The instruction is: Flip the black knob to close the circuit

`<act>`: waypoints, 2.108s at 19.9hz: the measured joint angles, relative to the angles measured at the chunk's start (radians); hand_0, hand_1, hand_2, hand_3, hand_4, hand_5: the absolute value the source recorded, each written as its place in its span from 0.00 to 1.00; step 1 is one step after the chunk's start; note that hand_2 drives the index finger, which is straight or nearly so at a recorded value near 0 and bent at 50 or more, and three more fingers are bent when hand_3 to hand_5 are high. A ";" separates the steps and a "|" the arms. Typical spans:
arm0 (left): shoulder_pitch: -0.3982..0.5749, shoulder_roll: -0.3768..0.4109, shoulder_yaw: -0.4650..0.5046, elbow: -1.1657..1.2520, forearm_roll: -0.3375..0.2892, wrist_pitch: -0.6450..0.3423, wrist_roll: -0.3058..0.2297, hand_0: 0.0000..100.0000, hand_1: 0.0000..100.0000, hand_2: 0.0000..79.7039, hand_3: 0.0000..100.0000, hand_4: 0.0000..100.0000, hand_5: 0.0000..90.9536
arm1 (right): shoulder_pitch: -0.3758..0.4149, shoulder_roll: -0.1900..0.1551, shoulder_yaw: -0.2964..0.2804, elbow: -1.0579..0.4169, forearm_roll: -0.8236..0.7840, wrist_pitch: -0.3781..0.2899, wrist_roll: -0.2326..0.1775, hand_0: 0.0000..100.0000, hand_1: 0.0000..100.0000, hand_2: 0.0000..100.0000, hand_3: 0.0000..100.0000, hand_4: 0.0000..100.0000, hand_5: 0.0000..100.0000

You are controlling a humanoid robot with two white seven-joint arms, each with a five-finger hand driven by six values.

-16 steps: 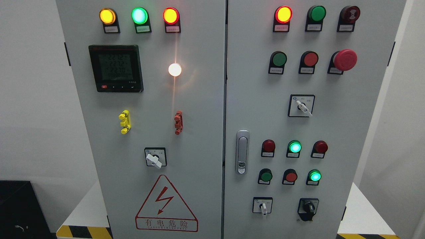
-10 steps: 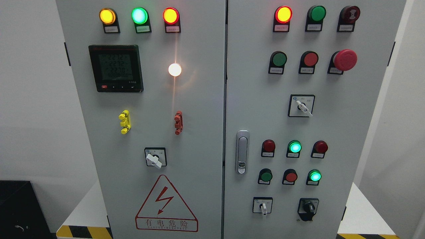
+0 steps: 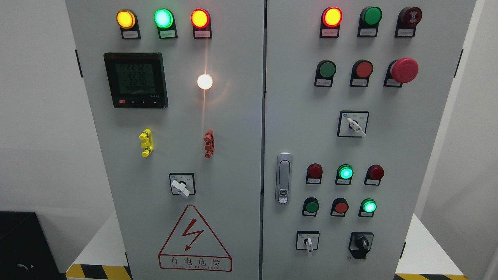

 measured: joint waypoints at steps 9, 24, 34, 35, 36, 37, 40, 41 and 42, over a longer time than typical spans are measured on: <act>0.000 0.000 0.000 0.000 0.000 0.000 0.000 0.12 0.56 0.00 0.00 0.00 0.00 | -0.024 -0.004 0.001 -0.155 0.186 0.048 -0.035 0.00 0.06 0.28 0.39 0.37 0.13; 0.000 0.000 0.000 0.000 0.000 0.000 0.005 0.12 0.56 0.00 0.00 0.00 0.00 | -0.047 -0.008 -0.102 -0.484 0.716 0.045 -0.053 0.00 0.08 0.60 0.79 0.67 0.56; 0.000 0.000 0.001 0.000 0.000 0.000 0.001 0.12 0.56 0.00 0.00 0.00 0.00 | -0.045 0.002 -0.160 -0.744 0.872 0.053 -0.106 0.00 0.06 0.78 0.94 0.82 0.79; 0.000 0.000 0.001 0.000 0.000 0.000 0.001 0.12 0.56 0.00 0.00 0.00 0.00 | -0.045 0.003 -0.163 -0.767 0.880 0.056 -0.112 0.00 0.06 0.79 0.95 0.83 0.80; 0.000 0.000 0.000 0.000 0.000 0.000 0.001 0.12 0.56 0.00 0.00 0.00 0.00 | -0.045 0.003 -0.166 -0.793 0.890 0.064 -0.118 0.00 0.04 0.81 0.97 0.85 0.83; 0.000 0.000 0.000 0.000 0.000 0.000 0.001 0.12 0.56 0.00 0.00 0.00 0.00 | -0.045 0.004 -0.170 -0.822 0.902 0.071 -0.120 0.00 0.04 0.82 0.98 0.88 0.85; 0.000 0.000 0.000 0.000 0.000 0.000 0.000 0.12 0.56 0.00 0.00 0.00 0.00 | -0.045 0.006 -0.177 -0.905 0.939 0.091 -0.127 0.00 0.03 0.87 1.00 0.92 0.89; 0.000 0.000 0.000 0.000 0.000 0.000 0.000 0.12 0.56 0.00 0.00 0.00 0.00 | -0.045 0.006 -0.179 -0.933 0.951 0.098 -0.128 0.00 0.03 0.87 1.00 0.92 0.90; 0.000 0.000 0.001 0.000 0.000 0.000 0.000 0.12 0.56 0.00 0.00 0.00 0.00 | -0.045 0.006 -0.180 -0.957 0.962 0.103 -0.128 0.00 0.02 0.88 1.00 0.93 0.91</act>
